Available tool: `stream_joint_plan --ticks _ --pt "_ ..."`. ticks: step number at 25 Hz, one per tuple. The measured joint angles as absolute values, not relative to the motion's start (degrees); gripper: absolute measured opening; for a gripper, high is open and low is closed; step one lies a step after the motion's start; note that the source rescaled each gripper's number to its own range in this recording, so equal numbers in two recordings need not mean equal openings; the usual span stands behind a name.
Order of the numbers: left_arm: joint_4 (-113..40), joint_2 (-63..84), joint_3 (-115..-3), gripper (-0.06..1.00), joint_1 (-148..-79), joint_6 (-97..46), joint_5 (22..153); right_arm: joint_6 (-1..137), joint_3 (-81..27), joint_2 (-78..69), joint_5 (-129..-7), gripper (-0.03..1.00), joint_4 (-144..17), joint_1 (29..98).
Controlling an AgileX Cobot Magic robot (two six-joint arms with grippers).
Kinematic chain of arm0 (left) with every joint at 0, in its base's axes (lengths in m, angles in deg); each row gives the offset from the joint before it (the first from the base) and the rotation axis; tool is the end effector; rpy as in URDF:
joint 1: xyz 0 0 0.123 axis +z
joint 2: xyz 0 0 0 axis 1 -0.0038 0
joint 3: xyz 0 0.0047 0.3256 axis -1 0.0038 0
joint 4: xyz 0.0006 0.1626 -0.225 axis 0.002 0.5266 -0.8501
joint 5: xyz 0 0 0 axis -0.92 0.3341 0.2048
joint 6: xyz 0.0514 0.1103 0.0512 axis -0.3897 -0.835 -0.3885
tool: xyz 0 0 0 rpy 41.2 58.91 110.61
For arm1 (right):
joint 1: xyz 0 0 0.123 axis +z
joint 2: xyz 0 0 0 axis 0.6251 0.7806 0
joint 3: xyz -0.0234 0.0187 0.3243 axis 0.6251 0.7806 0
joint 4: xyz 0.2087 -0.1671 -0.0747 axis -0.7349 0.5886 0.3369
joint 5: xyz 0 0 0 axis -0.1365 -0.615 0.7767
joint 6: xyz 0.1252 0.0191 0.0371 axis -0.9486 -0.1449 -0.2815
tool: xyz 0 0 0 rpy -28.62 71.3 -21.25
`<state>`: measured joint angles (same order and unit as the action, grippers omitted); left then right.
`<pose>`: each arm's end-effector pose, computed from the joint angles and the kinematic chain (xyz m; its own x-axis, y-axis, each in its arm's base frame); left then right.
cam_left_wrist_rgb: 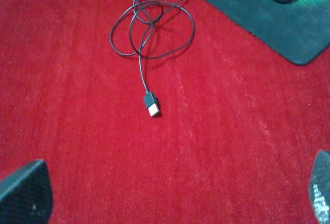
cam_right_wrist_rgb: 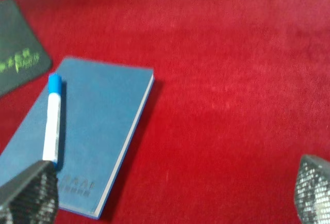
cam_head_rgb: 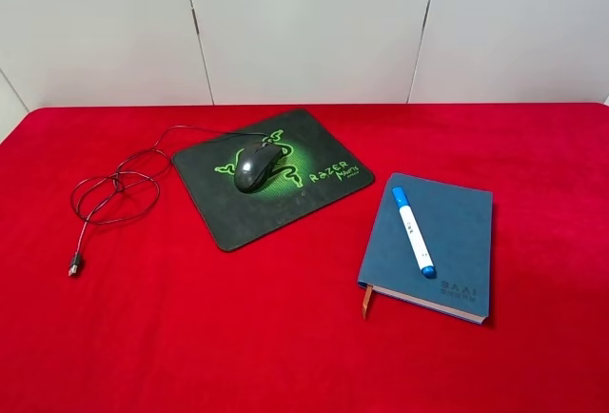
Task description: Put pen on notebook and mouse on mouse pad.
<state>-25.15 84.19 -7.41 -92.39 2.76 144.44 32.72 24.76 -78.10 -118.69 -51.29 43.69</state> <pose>0.0138 -0.0051 0.2687 -0.4510 0.1069 -0.8861 0.1154 0.9914 0.0609 0.0150 -0.0072 0.2725 -0.4367 0.1349 -0.8894 0.0469 0.9908 0.1273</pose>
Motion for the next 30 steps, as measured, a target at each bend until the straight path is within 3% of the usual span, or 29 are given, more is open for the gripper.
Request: stream_joint_plan --ticks 5,30 --pt "-25.15 84.19 -7.41 1.0 -92.39 2.76 144.44 37.72 25.06 -78.14 -118.09 1.0 -53.92 40.34" --pt "-25.2 84.19 -7.41 1.0 -92.39 2.76 144.44 39.76 25.06 -78.16 -117.47 1.0 -54.57 40.1"
